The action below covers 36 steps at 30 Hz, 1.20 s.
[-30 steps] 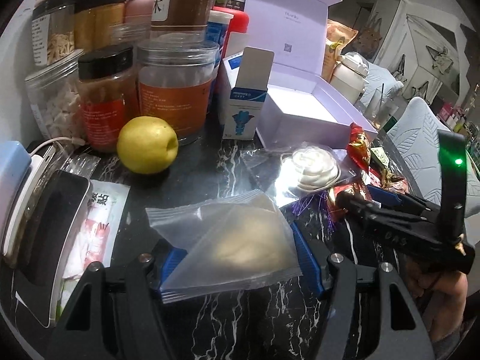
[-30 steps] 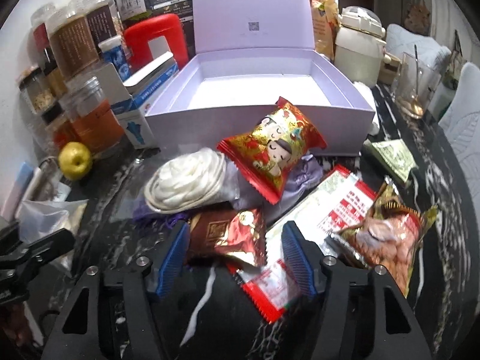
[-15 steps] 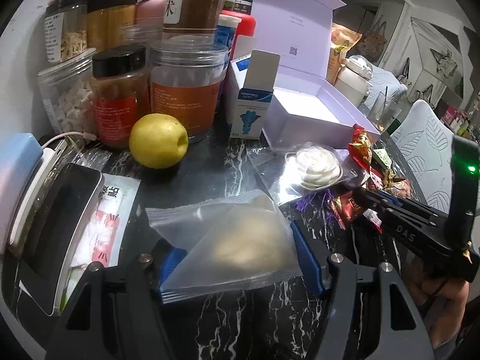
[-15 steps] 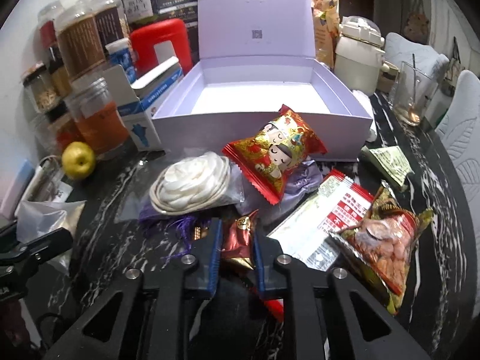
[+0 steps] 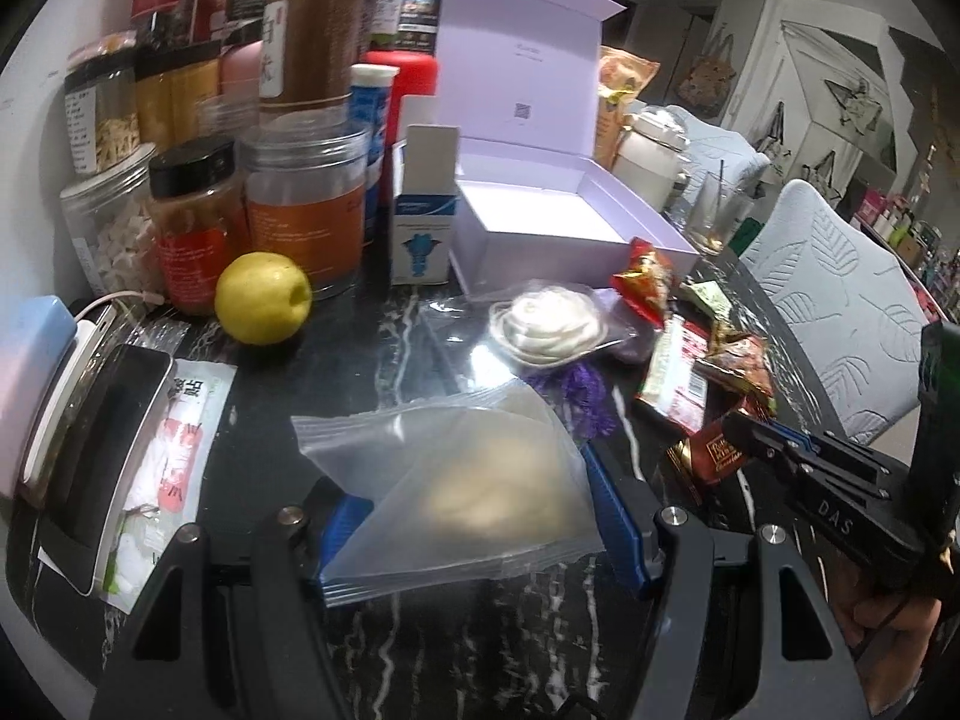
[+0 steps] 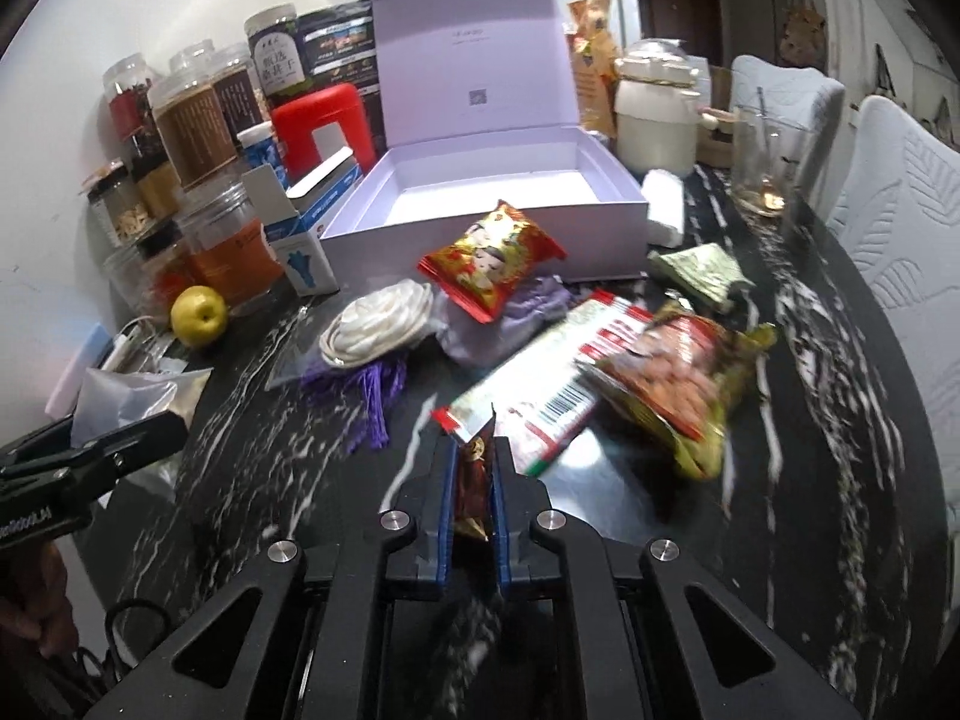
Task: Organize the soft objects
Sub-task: 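Carry the zip bag toward the lavender box while the right tool drops the candy inside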
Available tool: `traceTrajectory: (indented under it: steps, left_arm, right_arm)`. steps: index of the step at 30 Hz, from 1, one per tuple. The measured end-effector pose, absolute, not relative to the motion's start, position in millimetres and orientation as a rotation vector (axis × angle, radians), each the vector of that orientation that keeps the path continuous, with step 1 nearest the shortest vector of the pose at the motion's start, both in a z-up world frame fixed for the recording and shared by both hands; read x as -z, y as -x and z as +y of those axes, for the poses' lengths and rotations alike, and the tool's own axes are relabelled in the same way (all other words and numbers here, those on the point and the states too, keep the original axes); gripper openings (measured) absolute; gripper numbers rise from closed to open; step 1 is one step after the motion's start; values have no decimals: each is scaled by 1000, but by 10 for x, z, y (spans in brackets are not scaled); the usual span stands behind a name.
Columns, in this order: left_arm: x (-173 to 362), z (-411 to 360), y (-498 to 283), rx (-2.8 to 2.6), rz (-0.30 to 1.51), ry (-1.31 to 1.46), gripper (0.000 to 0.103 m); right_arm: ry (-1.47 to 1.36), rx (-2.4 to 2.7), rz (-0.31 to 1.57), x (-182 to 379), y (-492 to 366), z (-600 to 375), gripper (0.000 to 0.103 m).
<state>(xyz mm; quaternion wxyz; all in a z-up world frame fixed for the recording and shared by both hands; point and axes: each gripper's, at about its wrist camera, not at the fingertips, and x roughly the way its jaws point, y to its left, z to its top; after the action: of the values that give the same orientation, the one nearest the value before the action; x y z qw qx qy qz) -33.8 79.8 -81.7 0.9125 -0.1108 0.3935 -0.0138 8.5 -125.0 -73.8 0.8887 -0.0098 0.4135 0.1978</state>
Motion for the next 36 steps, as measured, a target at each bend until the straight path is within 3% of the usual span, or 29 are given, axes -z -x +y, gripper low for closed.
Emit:
traceTrajectory:
  steps: [19, 36]
  left_arm:
    - [164, 363, 386, 137, 716, 148, 66]
    - [-254, 441, -352, 184, 633, 151, 66]
  right_arm:
    - [29, -369, 720, 116, 242, -1649, 10]
    - [50, -403, 634, -325, -279, -1550, 10]
